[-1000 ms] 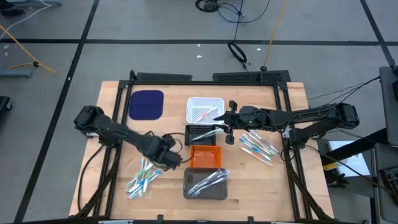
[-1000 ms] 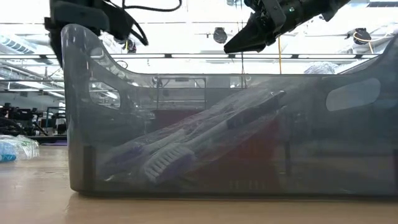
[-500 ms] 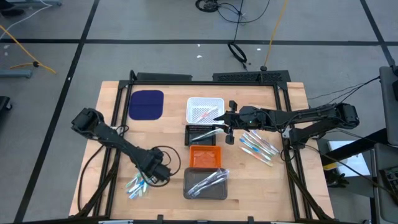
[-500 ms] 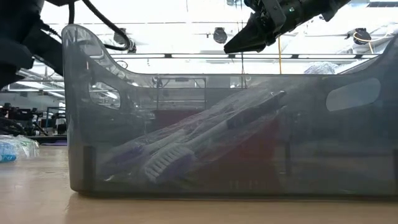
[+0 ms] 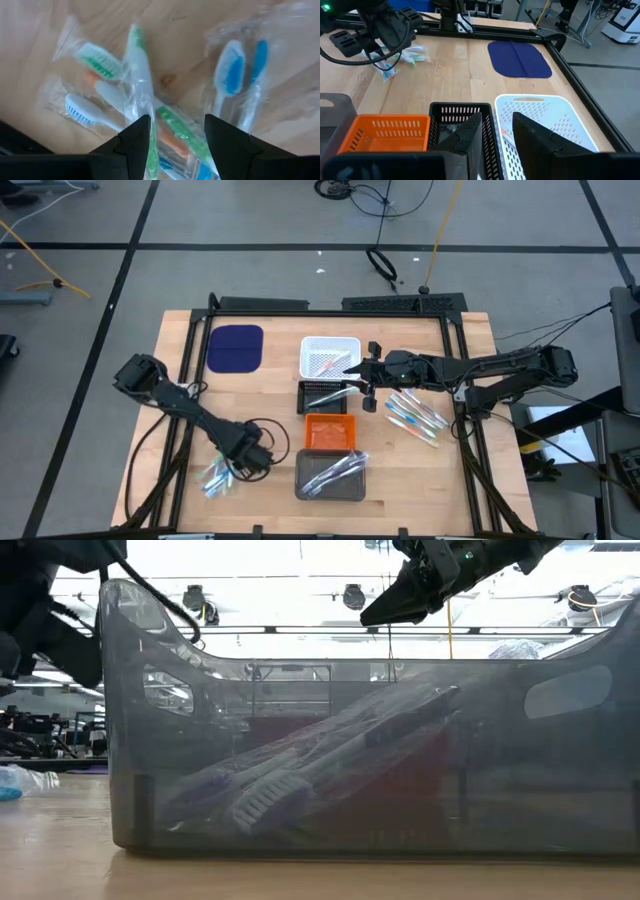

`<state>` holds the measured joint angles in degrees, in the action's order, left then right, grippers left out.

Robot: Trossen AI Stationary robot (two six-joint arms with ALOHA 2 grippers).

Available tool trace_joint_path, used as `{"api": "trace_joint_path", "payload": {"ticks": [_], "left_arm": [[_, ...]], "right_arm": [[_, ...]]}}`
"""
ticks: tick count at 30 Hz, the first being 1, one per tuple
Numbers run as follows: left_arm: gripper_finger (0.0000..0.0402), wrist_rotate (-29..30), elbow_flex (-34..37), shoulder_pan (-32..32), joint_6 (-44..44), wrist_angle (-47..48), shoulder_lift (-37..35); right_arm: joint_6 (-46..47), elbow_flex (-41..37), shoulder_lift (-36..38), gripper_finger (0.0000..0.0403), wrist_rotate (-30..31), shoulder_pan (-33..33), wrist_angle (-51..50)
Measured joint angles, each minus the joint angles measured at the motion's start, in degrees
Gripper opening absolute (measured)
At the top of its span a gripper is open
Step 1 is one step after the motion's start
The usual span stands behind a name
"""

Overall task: Pick & Place Toothbrushes
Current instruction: Put the green toothbrush into the black basket

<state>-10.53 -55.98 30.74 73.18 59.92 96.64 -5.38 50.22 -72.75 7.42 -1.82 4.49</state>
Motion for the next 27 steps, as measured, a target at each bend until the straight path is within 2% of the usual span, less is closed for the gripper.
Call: {"api": "trace_joint_path", "payload": {"ticks": [5, 12, 19, 27], "left_arm": [[0.0191, 0.5, -2.0, -1.2, -1.8, 1.1, 0.0], [0.0191, 1.3, -2.0, -1.2, 0.7, 9.4, 0.0], [0.0191, 0.7, -0.6, -1.0, -1.3, 2.8, 0.0], [0.0191, -1.4, 1.9, -0.9, -0.9, 3.8, 0.0]], "right_arm": [[0.0, 0.0, 0.0, 0.0100, 0.0, 0.0, 0.2], [0.0, 0.0, 0.0, 0.0100, 0.0, 0.0, 0.1], [0.0, 0.0, 0.0, 0.0100, 0.0, 0.0, 0.0], [0.0, 0.0, 0.0, 0.0100, 0.0, 0.0, 0.0]]}}
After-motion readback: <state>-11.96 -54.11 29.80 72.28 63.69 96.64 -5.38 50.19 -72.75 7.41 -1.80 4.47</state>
